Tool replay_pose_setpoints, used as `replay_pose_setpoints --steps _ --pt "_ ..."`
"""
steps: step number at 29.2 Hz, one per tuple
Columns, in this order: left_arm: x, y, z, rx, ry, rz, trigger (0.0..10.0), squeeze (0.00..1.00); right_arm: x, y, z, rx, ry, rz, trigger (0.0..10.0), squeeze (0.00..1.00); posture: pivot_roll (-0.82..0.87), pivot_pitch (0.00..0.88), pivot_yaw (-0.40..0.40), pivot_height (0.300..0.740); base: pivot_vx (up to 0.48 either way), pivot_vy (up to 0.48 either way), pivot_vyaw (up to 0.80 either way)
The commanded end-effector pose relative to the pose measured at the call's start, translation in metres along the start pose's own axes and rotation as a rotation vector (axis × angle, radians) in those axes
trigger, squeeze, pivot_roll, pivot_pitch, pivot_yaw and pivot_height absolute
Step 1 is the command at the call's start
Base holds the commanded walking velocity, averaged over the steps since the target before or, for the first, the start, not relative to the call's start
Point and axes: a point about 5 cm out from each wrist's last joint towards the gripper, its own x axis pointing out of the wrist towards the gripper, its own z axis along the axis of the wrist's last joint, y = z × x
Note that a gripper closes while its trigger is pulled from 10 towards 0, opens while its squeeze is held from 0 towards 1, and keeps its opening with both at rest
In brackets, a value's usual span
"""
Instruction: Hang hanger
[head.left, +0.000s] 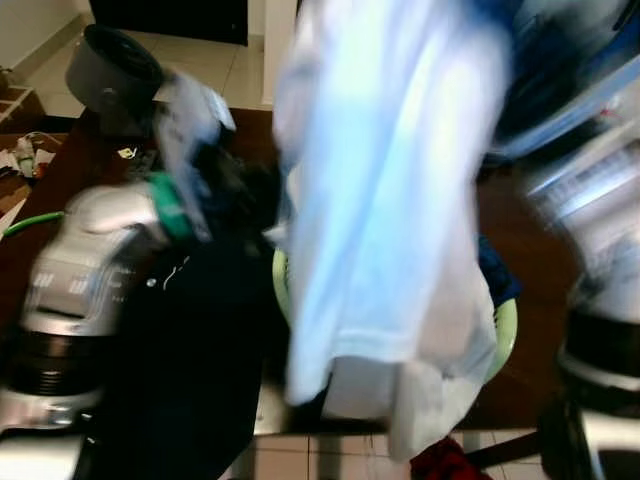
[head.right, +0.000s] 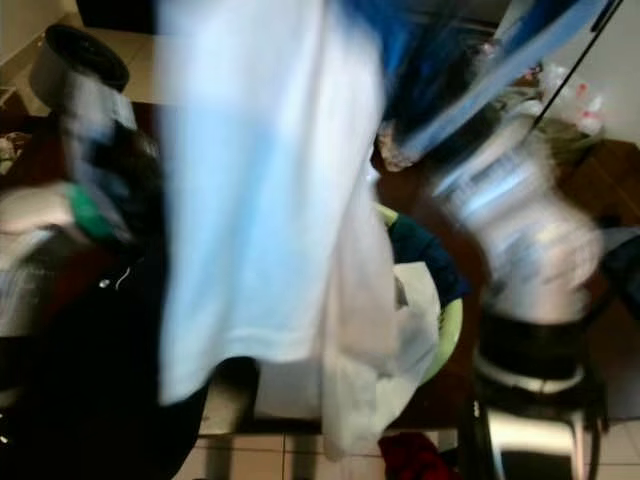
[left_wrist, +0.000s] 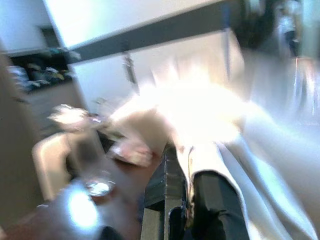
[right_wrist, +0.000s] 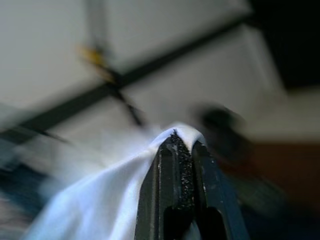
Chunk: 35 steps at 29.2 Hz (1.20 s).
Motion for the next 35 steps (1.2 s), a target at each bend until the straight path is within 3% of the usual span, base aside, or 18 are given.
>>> replay_pose_setpoints --steps 1,3,7,8,9,11,13,14,15,16,17,19,21,23,25,27,31,35 --pt "-0.007 -0.007 0.011 0.016 -0.003 0.011 10.0 0.00 -0.003 -0.010 -0.001 -0.120 -0.017 -0.102 10.0 0.00 0.12 0.093 0.005 0.740 0.000 0.000 0.00" --pt "-0.016 -0.015 0.017 0.046 0.038 0.022 10.0 0.00 -0.013 -0.030 -0.011 -0.139 -0.049 -0.298 10.0 0.00 0.12 0.092 0.006 0.740 0.000 0.000 0.00" --pt "-0.018 -0.012 0.018 0.079 0.058 0.097 10.0 0.00 -0.018 -0.038 -0.009 -0.184 -0.111 -0.407 10.0 0.00 0.12 0.090 0.005 0.740 0.000 0.000 0.00" --pt "-0.017 -0.005 0.021 0.097 0.047 0.161 10.0 0.00 -0.020 -0.039 -0.005 -0.225 -0.145 -0.439 10.0 0.64 0.13 0.088 0.002 0.740 0.000 0.000 0.00" --pt "-0.014 0.008 0.022 0.142 0.054 0.271 10.0 0.00 -0.022 -0.040 -0.001 -0.239 -0.189 -0.469 10.0 1.00 0.12 0.083 -0.001 0.740 0.000 0.000 0.00" --pt "-0.012 0.015 0.023 0.171 0.062 0.345 10.0 0.00 -0.023 -0.040 0.001 -0.249 -0.219 -0.486 10.0 1.00 0.12 0.083 -0.001 0.740 0.000 0.000 0.00" --pt "-0.009 0.040 0.021 0.230 0.108 0.588 10.0 0.00 -0.036 -0.055 0.016 -0.224 -0.331 -0.660 10.0 1.00 0.12 0.076 0.000 0.740 0.000 0.000 0.00" --pt "-0.009 0.040 0.021 0.230 0.108 0.588 10.0 0.00 -0.036 -0.055 0.016 -0.224 -0.331 -0.660 10.0 1.00 0.12 0.076 0.000 0.740 0.000 0.000 0.00" --pt "-0.009 0.047 0.024 0.250 0.097 0.668 10.0 0.00 -0.051 -0.069 0.024 -0.246 -0.378 -0.800 10.0 0.66 0.11 0.070 0.000 0.740 0.000 0.000 0.00" --pt "-0.009 0.047 0.024 0.250 0.097 0.668 10.0 0.00 -0.051 -0.069 0.024 -0.246 -0.378 -0.800 10.0 0.66 0.11 0.070 0.000 0.740 0.000 0.000 0.00" --pt "-0.008 0.052 0.027 0.267 0.082 0.736 10.0 0.00 -0.067 -0.079 0.031 -0.285 -0.408 -0.914 10.0 0.00 0.10 0.065 0.002 0.740 0.000 0.000 0.00" --pt "-0.002 0.048 0.030 0.309 0.082 0.742 10.0 0.00 -0.091 -0.087 0.033 -0.385 -0.406 -1.020 10.0 0.00 0.10 0.061 0.003 0.740 0.000 0.000 0.00" --pt "0.005 0.036 0.023 0.277 0.094 0.670 10.0 0.00 -0.090 -0.075 0.025 -0.502 -0.327 -0.936 10.0 0.00 0.09 0.058 0.009 0.740 0.000 0.000 0.00" --pt "0.005 0.036 0.023 0.277 0.094 0.670 10.0 0.00 -0.090 -0.075 0.025 -0.502 -0.327 -0.936 10.0 0.00 0.09 0.058 0.009 0.740 0.000 0.000 0.00" --pt "0.011 0.017 0.007 0.138 0.115 0.619 10.0 0.00 -0.075 -0.054 0.003 -0.605 -0.228 -0.806 10.0 0.00 0.08 0.052 0.017 0.740 0.000 0.000 0.00" --pt "0.014 0.009 0.003 0.117 0.120 0.602 10.0 0.00 -0.070 -0.046 -0.006 -0.625 -0.207 -0.772 10.0 0.00 0.08 0.052 0.017 0.740 0.000 0.000 0.00" --pt "0.024 -0.009 0.000 0.243 0.102 0.556 10.0 0.00 -0.049 -0.020 -0.021 -0.716 -0.258 -0.734 10.0 0.00 0.08 0.039 0.027 0.740 0.000 0.000 0.00" --pt "0.029 -0.004 0.006 0.284 0.063 0.577 10.0 0.00 -0.041 -0.017 -0.014 -0.738 -0.304 -0.729 10.0 0.00 0.08 0.034 0.027 0.740 0.000 0.000 0.00"
